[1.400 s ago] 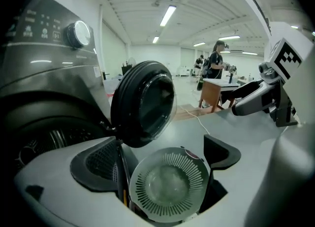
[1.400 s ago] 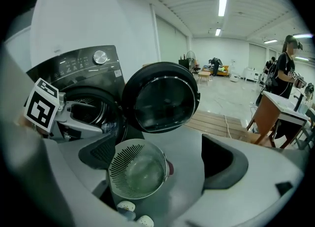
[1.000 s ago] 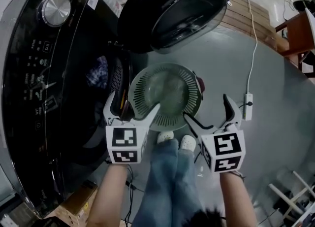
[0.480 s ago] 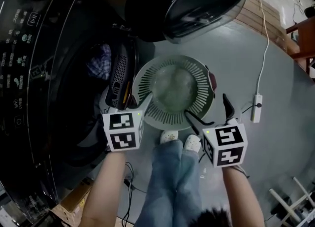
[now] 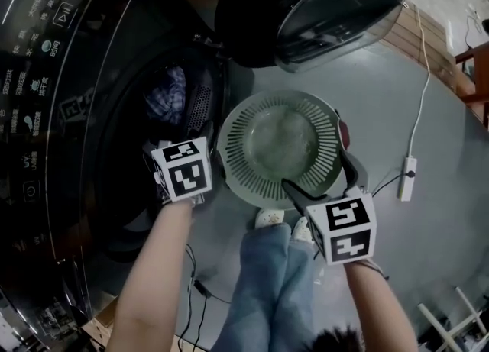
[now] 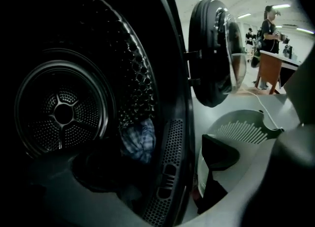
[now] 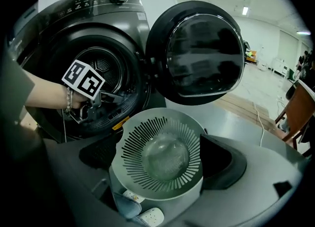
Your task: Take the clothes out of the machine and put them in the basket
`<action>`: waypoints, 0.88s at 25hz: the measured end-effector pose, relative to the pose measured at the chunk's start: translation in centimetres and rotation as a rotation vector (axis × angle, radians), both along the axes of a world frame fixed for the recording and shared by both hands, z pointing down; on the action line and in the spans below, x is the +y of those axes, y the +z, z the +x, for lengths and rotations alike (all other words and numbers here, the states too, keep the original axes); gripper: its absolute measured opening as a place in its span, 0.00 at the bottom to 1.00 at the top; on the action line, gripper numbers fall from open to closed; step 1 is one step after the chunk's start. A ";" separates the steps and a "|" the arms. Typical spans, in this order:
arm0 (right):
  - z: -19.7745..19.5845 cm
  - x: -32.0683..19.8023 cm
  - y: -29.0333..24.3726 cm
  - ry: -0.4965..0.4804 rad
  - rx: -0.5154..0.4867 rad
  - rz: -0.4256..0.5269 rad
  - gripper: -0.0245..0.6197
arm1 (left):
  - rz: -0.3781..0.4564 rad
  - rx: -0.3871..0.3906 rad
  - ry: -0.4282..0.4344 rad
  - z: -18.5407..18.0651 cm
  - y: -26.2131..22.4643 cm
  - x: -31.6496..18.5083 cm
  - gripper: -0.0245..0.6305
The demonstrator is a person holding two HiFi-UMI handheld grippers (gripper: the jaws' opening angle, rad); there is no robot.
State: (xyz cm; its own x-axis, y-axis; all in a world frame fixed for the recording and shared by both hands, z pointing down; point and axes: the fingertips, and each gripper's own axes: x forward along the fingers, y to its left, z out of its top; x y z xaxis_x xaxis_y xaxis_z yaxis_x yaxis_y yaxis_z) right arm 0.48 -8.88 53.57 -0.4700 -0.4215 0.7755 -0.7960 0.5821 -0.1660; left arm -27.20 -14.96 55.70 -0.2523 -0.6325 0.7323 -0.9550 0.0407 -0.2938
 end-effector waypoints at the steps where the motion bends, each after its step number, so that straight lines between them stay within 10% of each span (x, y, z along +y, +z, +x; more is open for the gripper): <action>1: -0.2 -0.2 0.2 -0.003 0.002 0.000 0.86 | 0.005 -0.023 -0.023 -0.8 0.0 -0.3 0.83; 6: -1.1 -1.3 1.4 0.020 -0.008 -0.015 0.85 | -0.005 -0.148 -0.091 -4.2 0.6 -1.4 0.67; 22: -5.3 -4.2 7.0 -0.003 -0.035 -0.028 0.83 | -0.186 -0.312 -0.078 -10.8 6.6 -7.0 0.64</action>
State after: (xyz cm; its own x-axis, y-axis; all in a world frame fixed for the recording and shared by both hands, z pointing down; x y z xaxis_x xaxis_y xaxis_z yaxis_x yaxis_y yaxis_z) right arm -4.84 -13.05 60.62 -0.4981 -0.3986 0.7701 -0.7878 0.5792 -0.2097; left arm -38.03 -22.01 62.33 -0.5237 -0.4658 0.7133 -0.8145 0.0283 -0.5795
